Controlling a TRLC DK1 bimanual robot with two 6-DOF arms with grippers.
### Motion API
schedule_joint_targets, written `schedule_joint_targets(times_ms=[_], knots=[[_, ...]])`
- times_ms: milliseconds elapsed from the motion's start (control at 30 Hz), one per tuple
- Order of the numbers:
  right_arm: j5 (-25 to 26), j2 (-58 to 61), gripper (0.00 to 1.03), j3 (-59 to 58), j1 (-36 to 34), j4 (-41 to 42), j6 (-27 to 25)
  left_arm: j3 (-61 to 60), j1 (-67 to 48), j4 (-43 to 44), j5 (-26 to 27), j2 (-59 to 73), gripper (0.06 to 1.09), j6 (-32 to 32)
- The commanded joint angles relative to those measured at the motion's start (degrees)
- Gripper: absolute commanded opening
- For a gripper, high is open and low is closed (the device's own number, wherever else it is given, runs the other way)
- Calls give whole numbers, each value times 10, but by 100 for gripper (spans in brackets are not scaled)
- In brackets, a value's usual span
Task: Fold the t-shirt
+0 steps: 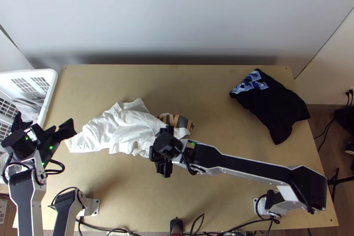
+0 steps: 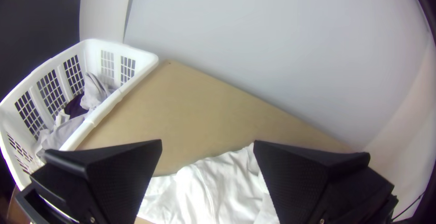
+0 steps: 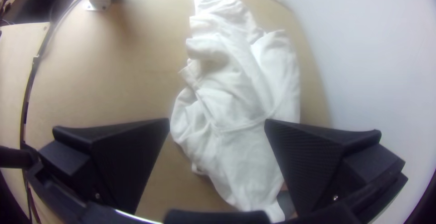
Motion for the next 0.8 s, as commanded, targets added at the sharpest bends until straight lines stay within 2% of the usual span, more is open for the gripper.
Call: schedule_joint_targets(times_ms=[0, 200, 367, 767], knots=[[3, 40, 98, 7, 7, 26, -29, -18, 3, 33, 8, 2, 104, -3], [4, 73, 98, 23, 1, 29, -26, -11, 2, 41, 13, 5, 104, -3], [4, 95, 98, 30, -17, 88, -24, -11, 2, 28, 16, 0, 104, 8], [4, 111, 96, 27, -83, 88, -25, -14, 2, 26, 19, -2, 104, 15]])
